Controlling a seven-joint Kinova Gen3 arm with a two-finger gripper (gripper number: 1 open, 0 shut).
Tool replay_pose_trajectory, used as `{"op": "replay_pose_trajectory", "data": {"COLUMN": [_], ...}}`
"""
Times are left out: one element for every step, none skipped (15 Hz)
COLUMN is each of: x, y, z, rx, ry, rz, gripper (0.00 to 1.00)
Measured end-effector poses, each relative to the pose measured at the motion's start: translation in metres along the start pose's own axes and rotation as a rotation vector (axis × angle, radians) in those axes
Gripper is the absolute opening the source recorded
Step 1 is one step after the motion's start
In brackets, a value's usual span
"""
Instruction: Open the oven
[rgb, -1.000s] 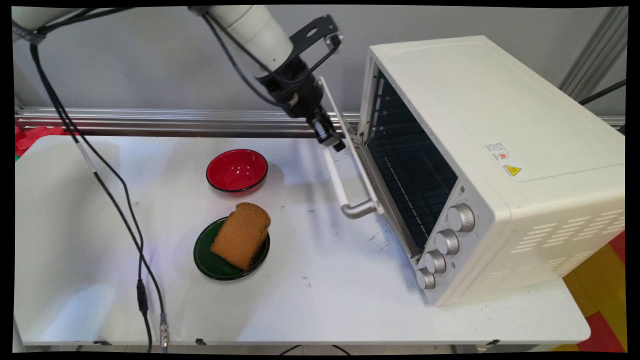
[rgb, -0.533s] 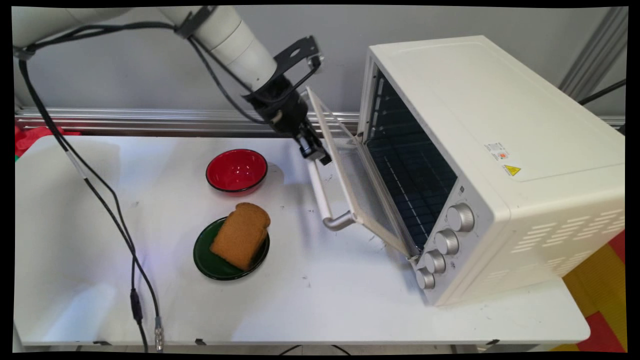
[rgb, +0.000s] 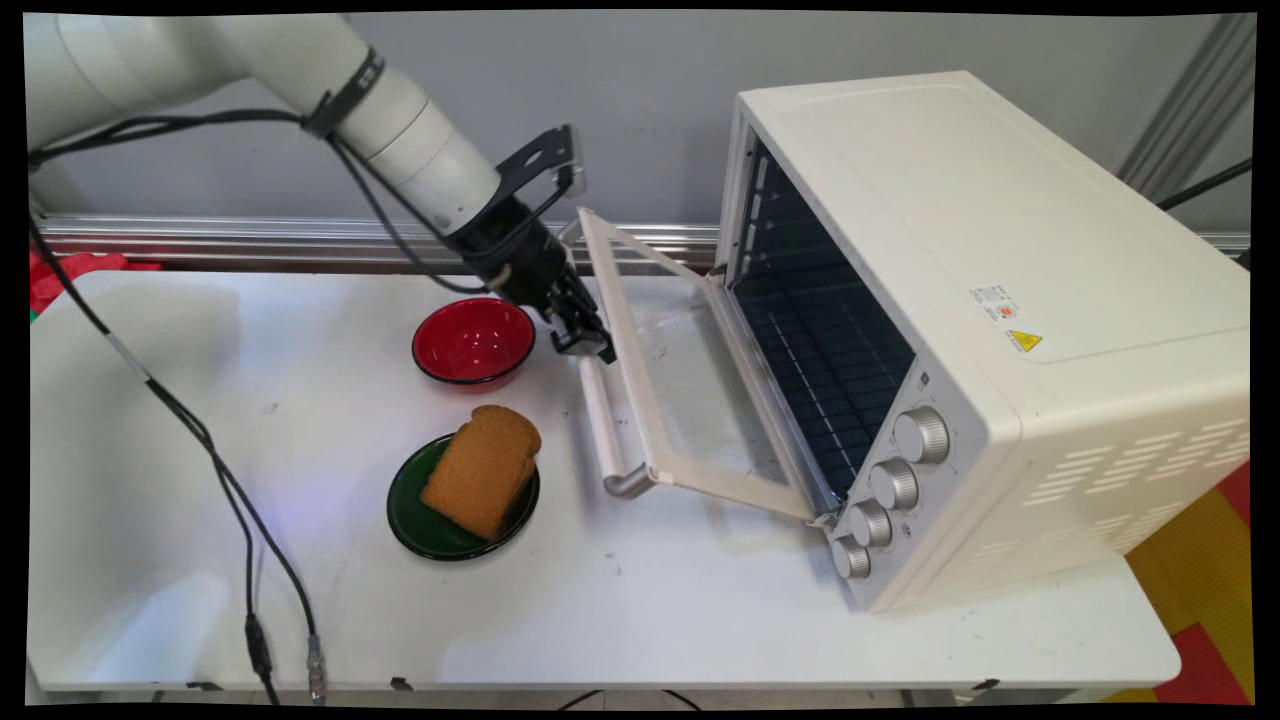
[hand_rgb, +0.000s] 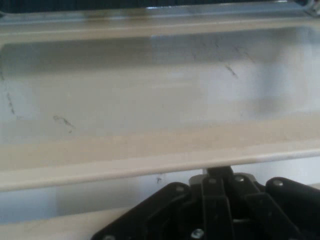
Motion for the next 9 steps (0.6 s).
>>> {"op": "replay_pose_trajectory", "data": {"x": [-0.007,-0.013,-0.019,-0.025,-0.031,-0.036,-0.041,-0.045,-0.049], "y": [-0.001,-0.002,-0.003,-0.004,-0.005,-0.005,-0.006,-0.007,-0.007], "z": [0.001,0.002,0.003,0.003,0.004,0.004,0.004,0.004,0.004], "rx": [-0.005,-0.008,-0.011,-0.014,-0.016,-0.017,-0.018,-0.018,-0.018], "ry": [0.007,0.012,0.018,0.022,0.026,0.028,0.031,0.033,0.036], "rz": [0.007,0.012,0.018,0.023,0.028,0.033,0.037,0.041,0.044], "gripper": [0.00,0.00,0.00,0.00,0.00,0.00,0.00,0.00,0.00]}}
